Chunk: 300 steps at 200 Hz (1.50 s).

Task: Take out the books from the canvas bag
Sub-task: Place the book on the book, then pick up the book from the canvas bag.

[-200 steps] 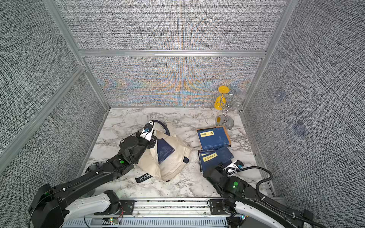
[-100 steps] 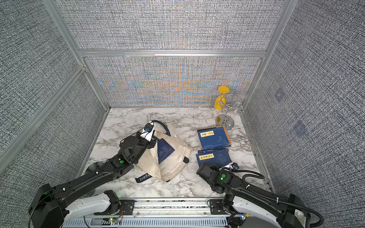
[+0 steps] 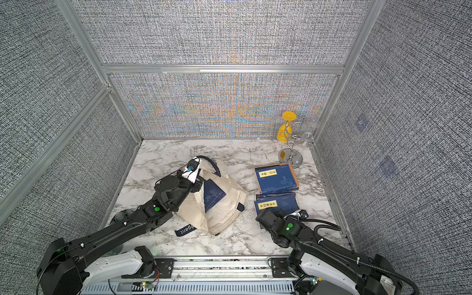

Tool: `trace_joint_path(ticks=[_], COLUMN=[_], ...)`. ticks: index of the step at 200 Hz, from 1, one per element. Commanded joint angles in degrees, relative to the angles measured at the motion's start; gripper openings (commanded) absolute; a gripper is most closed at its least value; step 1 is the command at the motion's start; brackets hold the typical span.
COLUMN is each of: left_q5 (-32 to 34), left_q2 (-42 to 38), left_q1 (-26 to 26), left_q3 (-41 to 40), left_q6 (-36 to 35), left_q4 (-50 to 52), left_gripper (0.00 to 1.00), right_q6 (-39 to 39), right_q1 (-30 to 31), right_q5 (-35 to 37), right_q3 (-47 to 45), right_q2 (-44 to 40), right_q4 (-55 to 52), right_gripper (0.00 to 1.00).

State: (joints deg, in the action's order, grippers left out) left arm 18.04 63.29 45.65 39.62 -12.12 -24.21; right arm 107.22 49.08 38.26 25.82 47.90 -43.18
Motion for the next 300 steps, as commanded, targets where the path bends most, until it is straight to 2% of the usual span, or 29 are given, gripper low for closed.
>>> trace_joint_path(ticks=[1, 38, 73, 88, 107, 133, 180, 207, 266, 300], left_q5=[-0.12, -0.50, -2.61, -3.35, -3.53, -3.97, -5.12, -5.21, -6.33, -8.30], left_q2=[0.15, 0.02, -0.59, -1.02, -1.36, -1.44, -1.85, -1.77, -2.44, -3.30], left_q1=[-0.10, -0.05, -0.11, -0.12, -0.12, -0.10, -0.09, -0.10, -0.12, -0.11], left_q3=[0.55, 0.64, 0.37, 0.04, -0.42, -0.58, -0.94, -1.03, -1.38, -2.03], left_q6=[-0.18, -0.45, -0.27, -0.44, -0.58, -0.62, -0.62, -0.62, -0.45, -0.45], left_q4=[-1.37, -1.28, -1.71, -2.12, -2.95, -3.28, -4.09, -4.31, -4.84, -5.95], left_gripper=[0.00, 0.00, 0.00, 0.00, 0.00, 0.00, 0.00, 0.00, 0.00, 0.00], right_q6=[-4.85, -8.76, -26.47, -36.22, -44.28, -50.01, -51.89, -54.13, -52.73, -48.68], right_q1=[-0.21, -0.26, -0.15, -0.13, 0.30, 1.32, 7.19, 10.24, 12.27, 13.05], right_q5=[-0.68, -2.11, -4.42, -9.29, -16.65, -24.59, -24.54, -25.60, -27.28, -26.98], right_q3=[0.94, 4.37, 7.02, 7.96, 7.73, 7.00, 6.36, 8.92, 9.48, 11.04], right_q2=[-1.01, -2.20, -0.44, 1.69, 4.92, 8.94, 14.77, 21.45, 29.96, 35.50], right_q4=[0.96, -1.88, 8.55, 15.56, 24.78, 34.55, 44.83, 47.59, 56.30, 60.62], right_gripper=[0.66, 0.74, 0.80, 0.80, 0.80, 0.80, 0.80, 0.80, 0.77, 0.74])
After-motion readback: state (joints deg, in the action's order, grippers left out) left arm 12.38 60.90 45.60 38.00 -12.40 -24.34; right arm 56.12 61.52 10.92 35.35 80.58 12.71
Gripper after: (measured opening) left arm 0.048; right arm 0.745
